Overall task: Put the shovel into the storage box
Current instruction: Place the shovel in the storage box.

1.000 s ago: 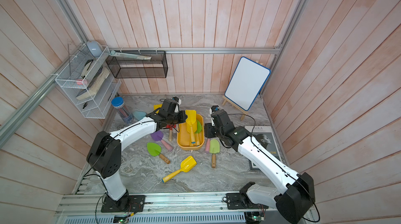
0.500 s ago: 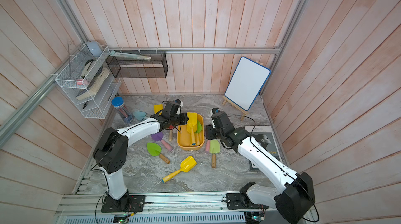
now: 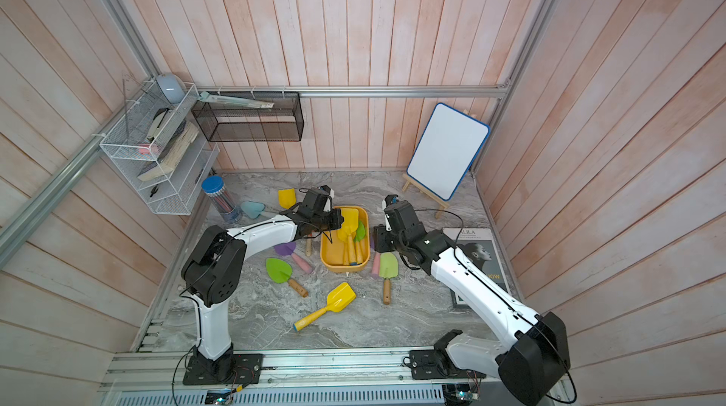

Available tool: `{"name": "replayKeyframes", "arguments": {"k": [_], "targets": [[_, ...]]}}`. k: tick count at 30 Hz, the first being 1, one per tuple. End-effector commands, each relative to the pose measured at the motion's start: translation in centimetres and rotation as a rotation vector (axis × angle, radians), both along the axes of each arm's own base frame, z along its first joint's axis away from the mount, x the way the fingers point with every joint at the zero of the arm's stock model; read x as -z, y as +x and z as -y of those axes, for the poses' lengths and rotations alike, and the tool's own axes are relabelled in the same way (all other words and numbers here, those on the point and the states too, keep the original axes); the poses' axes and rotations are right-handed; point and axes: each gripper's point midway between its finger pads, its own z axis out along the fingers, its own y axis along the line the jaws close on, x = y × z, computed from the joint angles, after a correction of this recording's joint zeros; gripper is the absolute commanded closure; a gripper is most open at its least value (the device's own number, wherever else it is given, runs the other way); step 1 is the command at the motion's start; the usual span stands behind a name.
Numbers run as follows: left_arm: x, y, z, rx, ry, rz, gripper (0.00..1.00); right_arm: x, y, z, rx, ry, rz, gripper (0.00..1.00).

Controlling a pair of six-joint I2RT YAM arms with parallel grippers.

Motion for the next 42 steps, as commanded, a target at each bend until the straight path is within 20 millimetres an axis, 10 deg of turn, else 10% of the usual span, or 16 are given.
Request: {"name": "replayKeyframes", "arguments": {"k": [1,19,42], "targets": [[-0.1,0.8,0.5,0.003,-0.024,0.014,1.00,0.7,0.1,-0.1,-0.012,-0.001,-0.010,0.44],[2.4,0.1,1.0,0.013,-0.029,-0.045,0.98,0.9,0.1,-0.4,-0.019,0.014,-0.013,0.44],[2.1,-0.1,1.3,0.011,-0.015,-0.060,0.56,0.8,0.1,-0.7,-0.028,0.028,-0.015,0.45]]}}
